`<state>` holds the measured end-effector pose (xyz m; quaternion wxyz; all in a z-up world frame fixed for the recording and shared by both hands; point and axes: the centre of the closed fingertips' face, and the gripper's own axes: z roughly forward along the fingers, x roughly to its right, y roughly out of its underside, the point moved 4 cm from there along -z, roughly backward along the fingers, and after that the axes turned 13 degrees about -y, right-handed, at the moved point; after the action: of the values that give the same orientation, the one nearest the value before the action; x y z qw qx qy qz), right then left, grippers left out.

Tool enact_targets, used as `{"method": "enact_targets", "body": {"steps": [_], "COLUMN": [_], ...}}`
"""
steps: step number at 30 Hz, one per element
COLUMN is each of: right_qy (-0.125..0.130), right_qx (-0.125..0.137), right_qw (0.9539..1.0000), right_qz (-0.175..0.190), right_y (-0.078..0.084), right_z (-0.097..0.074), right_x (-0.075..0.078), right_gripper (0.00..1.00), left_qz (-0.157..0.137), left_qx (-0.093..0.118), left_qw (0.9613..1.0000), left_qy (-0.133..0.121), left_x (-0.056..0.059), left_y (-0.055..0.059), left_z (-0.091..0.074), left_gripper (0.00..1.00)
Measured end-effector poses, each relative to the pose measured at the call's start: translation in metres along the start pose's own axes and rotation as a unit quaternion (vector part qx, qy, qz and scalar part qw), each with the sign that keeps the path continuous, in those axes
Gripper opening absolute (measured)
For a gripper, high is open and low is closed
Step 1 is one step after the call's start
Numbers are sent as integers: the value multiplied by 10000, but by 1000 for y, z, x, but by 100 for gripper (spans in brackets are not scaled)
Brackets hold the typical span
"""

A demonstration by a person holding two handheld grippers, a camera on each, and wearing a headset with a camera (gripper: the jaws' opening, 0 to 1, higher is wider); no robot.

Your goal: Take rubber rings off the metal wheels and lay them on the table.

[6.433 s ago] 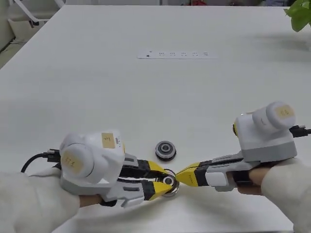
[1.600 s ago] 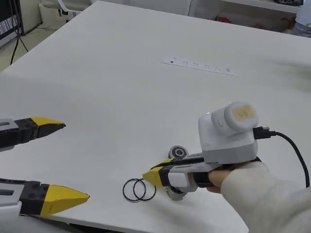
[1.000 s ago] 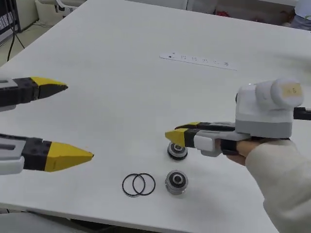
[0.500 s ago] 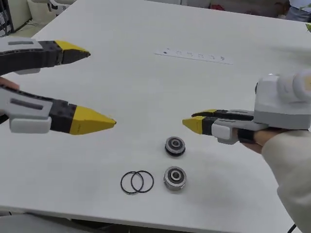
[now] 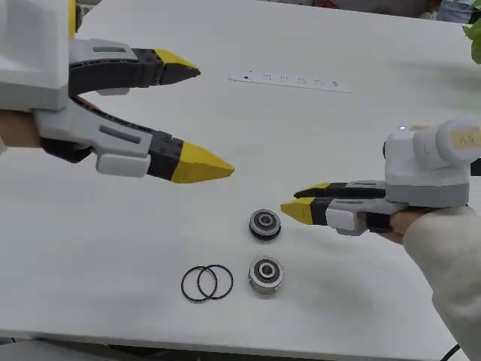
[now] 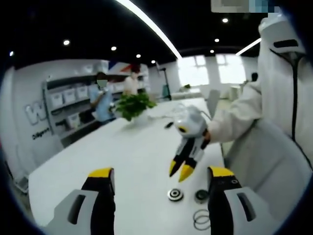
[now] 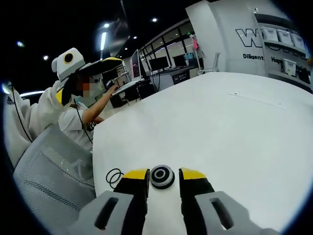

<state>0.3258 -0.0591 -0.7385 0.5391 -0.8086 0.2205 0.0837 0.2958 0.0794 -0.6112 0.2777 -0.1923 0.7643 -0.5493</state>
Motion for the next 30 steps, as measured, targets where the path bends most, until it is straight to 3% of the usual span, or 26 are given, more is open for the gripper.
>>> {"method": "enact_targets", "body": {"steps": [4,11,19,30], "right_qy": [-52,-98,-171,-209], "right_qx": [-111,-268,-420,-574], "right_qw": [9999,9996,9990,9981], "right_qz": [2,8,34,79], "right_y": [5,13,21,30], "right_z": [1,4,8,12], "right_x": [-1,0,-1,2], "right_gripper": [21,21,21,21], "left_qz": [-17,-31,-59,71], "left_qx": [-4,85,80,-202], "left_qw": [9999,9998,9996,9990], "left_qy": [117,167,251,380], "left_x": [7,9,12,20], "left_y": [2,5,15,51], "left_z": [11,29,49,71], "left_gripper": [76,73,68,59]}}
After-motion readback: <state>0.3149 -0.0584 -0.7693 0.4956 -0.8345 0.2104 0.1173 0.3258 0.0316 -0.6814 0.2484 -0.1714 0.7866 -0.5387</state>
